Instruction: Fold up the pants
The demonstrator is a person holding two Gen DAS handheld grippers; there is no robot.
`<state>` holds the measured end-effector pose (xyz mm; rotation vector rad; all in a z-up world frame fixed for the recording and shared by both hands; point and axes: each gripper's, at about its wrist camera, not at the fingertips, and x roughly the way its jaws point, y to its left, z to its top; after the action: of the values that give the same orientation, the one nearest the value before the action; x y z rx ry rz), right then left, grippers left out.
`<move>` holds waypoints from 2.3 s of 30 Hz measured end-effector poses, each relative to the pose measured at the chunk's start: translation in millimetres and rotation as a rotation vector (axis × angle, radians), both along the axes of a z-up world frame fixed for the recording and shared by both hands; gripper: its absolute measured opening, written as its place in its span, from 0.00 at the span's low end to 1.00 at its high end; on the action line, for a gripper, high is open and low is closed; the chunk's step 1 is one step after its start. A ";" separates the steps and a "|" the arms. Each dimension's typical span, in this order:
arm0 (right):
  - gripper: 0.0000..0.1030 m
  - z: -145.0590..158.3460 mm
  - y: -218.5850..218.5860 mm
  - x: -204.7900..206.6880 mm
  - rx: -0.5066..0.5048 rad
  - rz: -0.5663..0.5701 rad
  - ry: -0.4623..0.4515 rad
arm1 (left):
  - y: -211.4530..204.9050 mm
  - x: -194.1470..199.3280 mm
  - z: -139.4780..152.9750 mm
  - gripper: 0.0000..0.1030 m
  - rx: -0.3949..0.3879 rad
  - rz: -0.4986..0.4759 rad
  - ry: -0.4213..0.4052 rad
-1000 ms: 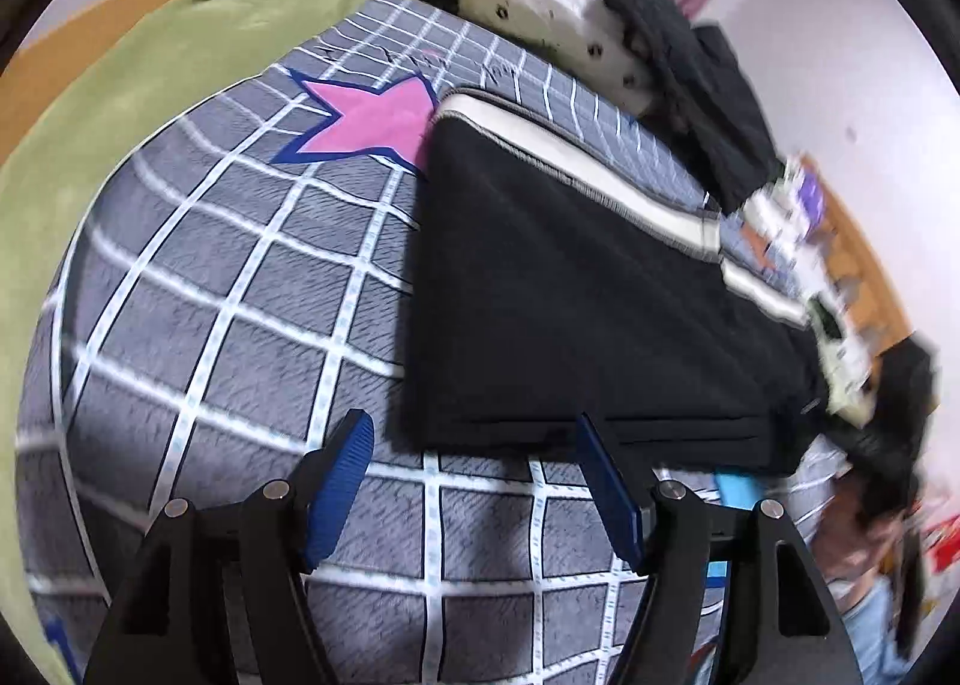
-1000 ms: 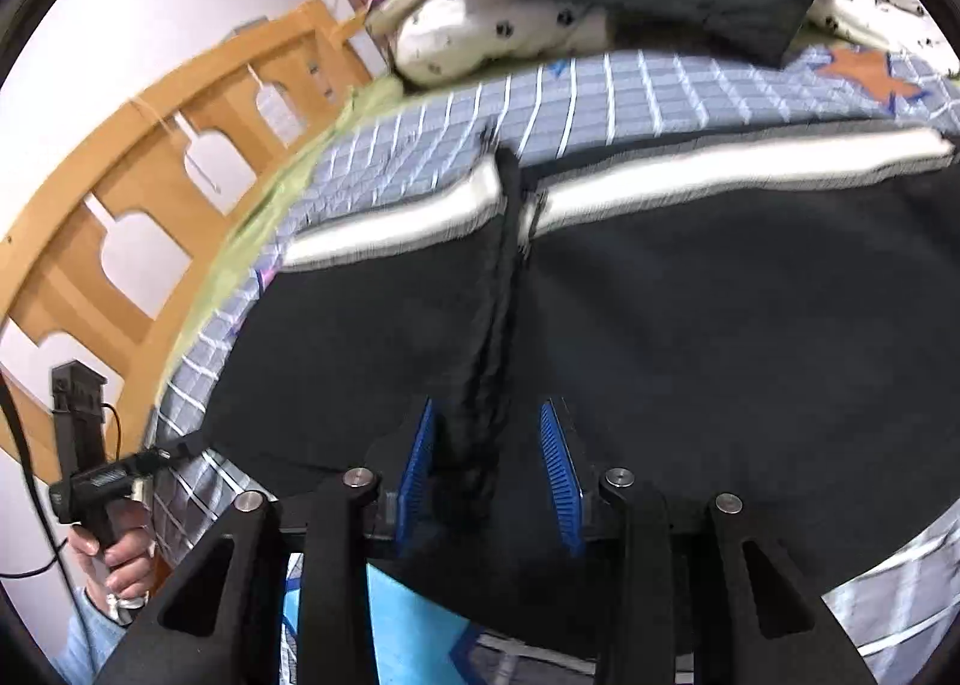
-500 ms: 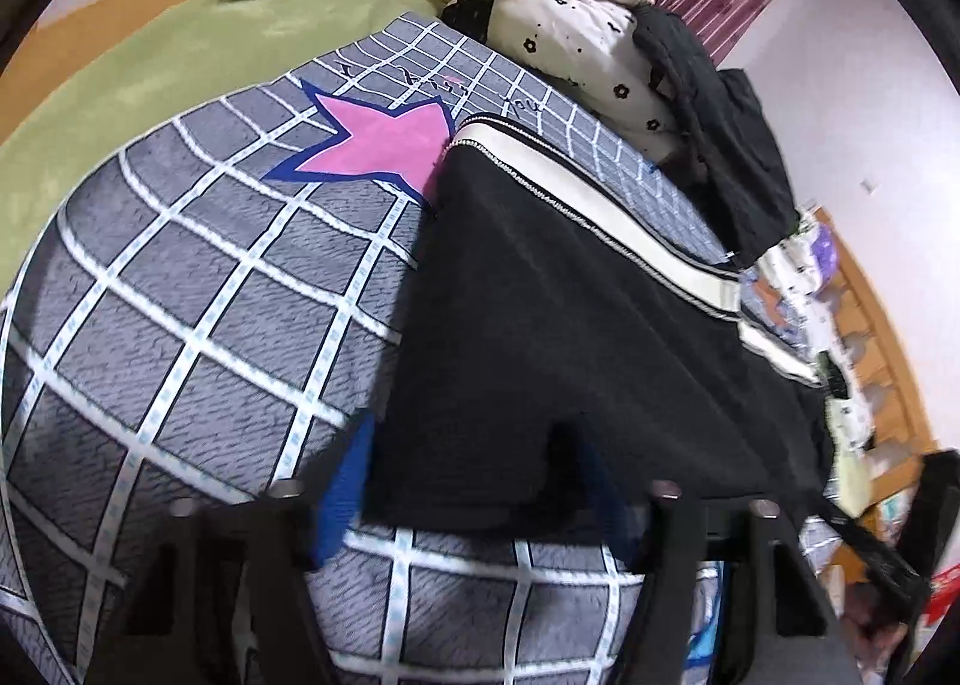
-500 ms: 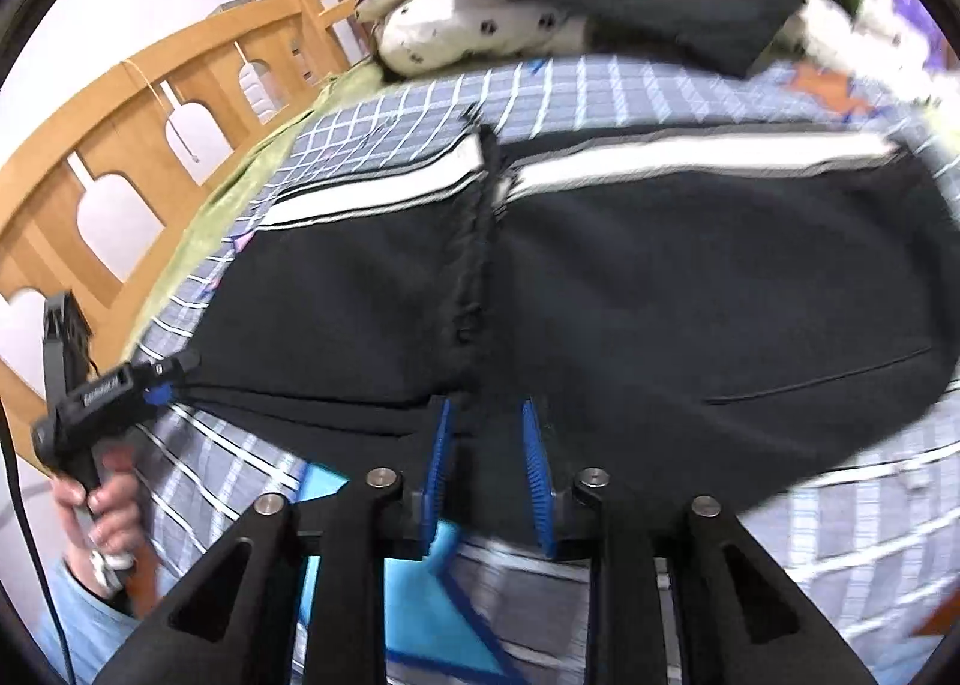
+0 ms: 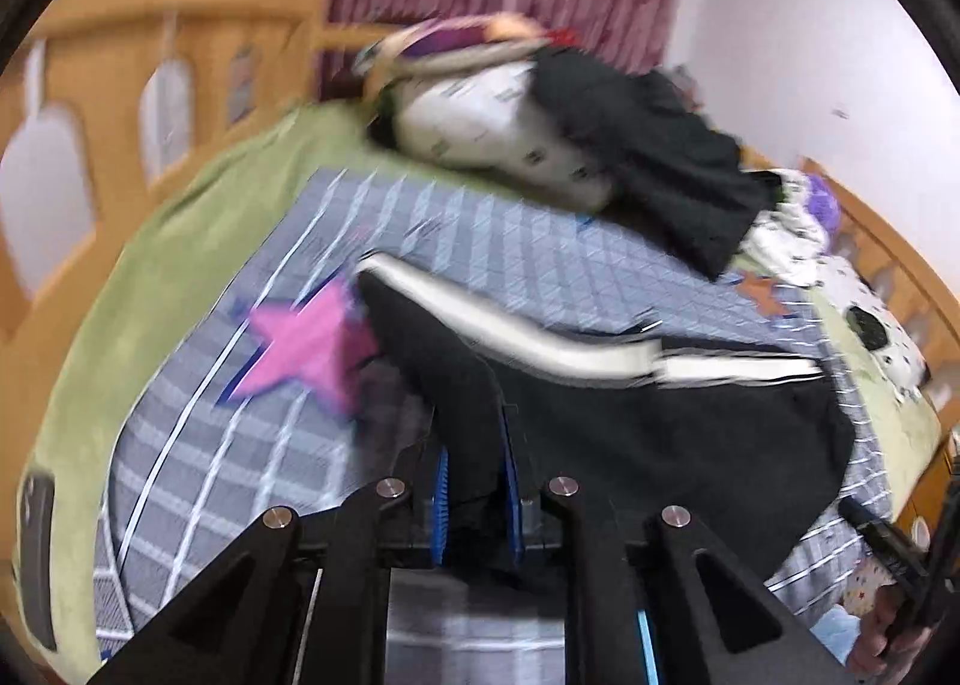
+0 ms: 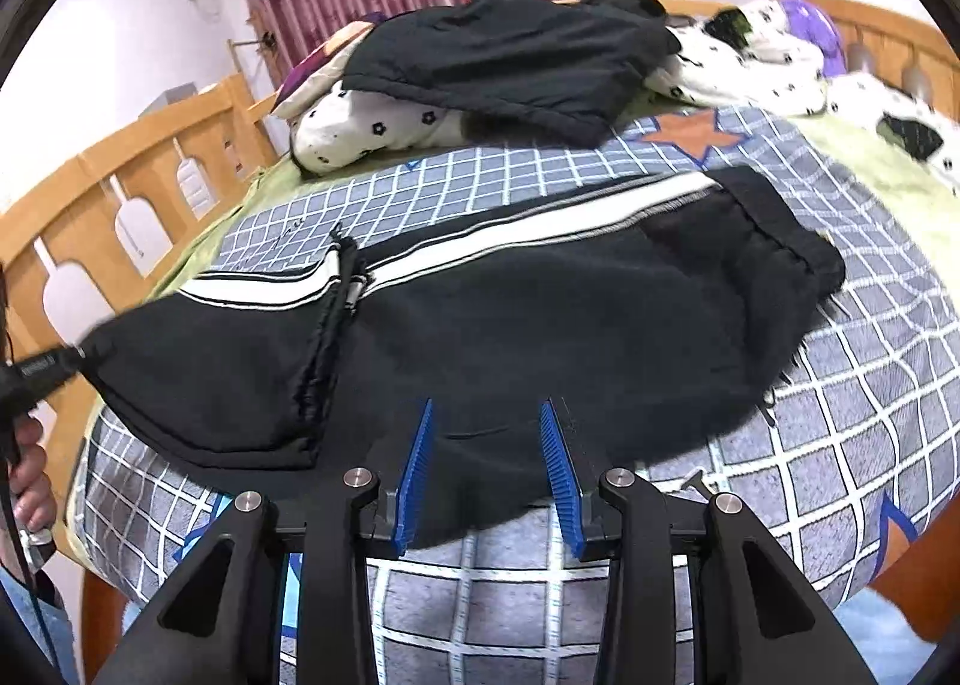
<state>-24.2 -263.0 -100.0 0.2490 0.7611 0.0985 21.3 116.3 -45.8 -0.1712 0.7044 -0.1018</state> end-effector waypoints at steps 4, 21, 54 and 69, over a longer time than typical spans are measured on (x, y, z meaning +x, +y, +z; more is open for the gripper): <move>0.36 -1.1 -21.1 -7.8 0.008 -0.019 -0.020 | -72.2 2.6 24.6 0.13 0.053 -0.113 -0.062; 0.36 -17.1 -114.2 -10.5 -0.073 0.038 -0.019 | -297.2 16.2 -73.9 0.12 0.134 -0.343 0.101; 0.18 -46.9 -13.0 98.5 0.368 0.282 0.116 | -153.6 -22.8 -130.5 0.83 0.049 -0.155 0.159; 0.16 60.8 -140.4 54.5 -0.058 0.087 -0.208 | -172.6 -48.3 -105.2 0.85 0.008 -0.351 0.052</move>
<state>30.3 -403.4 -39.2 0.1477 0.5673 0.1820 -27.1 -56.3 -151.0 -0.0416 0.7815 -0.4308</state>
